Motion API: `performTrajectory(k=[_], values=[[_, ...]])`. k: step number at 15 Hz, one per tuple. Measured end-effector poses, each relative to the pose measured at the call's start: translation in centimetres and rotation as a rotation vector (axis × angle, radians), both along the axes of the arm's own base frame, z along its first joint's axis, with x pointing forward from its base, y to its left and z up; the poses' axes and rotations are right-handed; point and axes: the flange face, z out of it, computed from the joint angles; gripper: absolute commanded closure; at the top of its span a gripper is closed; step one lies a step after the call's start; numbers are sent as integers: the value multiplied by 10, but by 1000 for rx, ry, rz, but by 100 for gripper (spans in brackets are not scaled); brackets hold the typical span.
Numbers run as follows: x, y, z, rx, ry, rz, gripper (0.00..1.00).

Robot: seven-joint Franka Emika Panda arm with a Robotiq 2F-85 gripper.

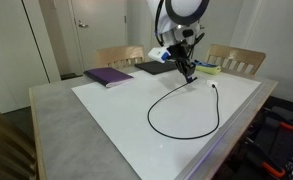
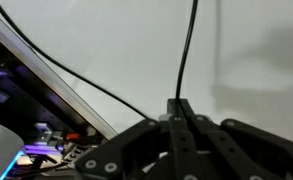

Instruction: Fold the charging cable

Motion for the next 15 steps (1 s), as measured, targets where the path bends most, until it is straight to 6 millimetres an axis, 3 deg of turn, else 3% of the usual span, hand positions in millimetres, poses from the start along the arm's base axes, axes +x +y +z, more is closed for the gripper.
performTrajectory(k=[6, 12, 15], values=[[-8, -27, -11, -7, -25, -346, 99], [-13, -102, -12, 47, -68, -692, 99], [-21, -118, -20, 109, -140, -858, 99]])
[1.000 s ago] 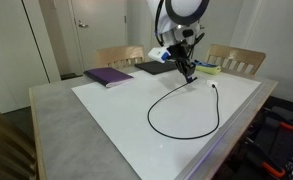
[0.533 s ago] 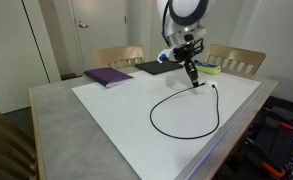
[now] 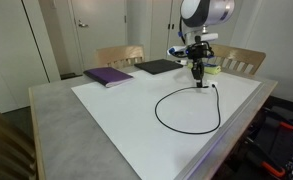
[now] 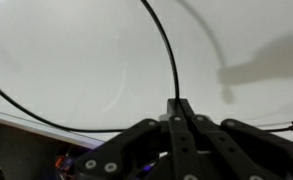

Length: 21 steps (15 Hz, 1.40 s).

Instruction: Fold the charging cable

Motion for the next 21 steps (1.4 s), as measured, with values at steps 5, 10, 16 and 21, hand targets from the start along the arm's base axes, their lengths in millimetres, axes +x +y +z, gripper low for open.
performTrajectory(k=[5, 10, 16, 21], values=[[-9, 16, -19, 14, -76, -77, 99], [-10, 33, -30, -2, -91, -42, 71], [-7, 34, -29, -6, -97, -26, 30], [-4, 31, -24, -43, -61, 147, 1]])
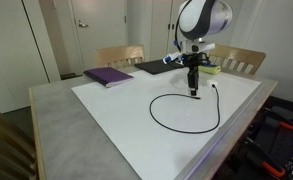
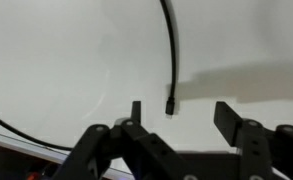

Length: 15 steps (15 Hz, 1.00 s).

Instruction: Fold the charging cable

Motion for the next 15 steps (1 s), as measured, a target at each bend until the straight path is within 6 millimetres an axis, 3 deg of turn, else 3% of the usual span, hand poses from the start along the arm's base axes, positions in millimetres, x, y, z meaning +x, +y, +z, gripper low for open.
performTrajectory(k=[7, 15], values=[[-8, -18, 21, 51, 129, 358, 0], [-9, -14, 21, 59, 139, 450, 0]])
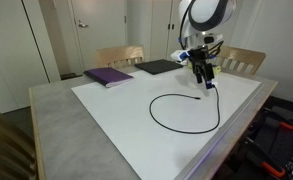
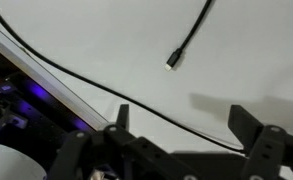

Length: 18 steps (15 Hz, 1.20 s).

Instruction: Fold the charging cable

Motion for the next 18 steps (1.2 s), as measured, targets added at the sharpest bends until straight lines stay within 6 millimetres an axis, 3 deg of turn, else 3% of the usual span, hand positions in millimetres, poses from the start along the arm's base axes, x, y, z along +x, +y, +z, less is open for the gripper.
performTrajectory(k=[5, 10, 14, 18], values=[[3, 8, -1, -16, -12, 272, 0], [9, 4, 0, 14, -14, 538, 0], [17, -14, 2, 71, -28, 744, 0], [17, -50, 0, 142, -26, 940, 0]])
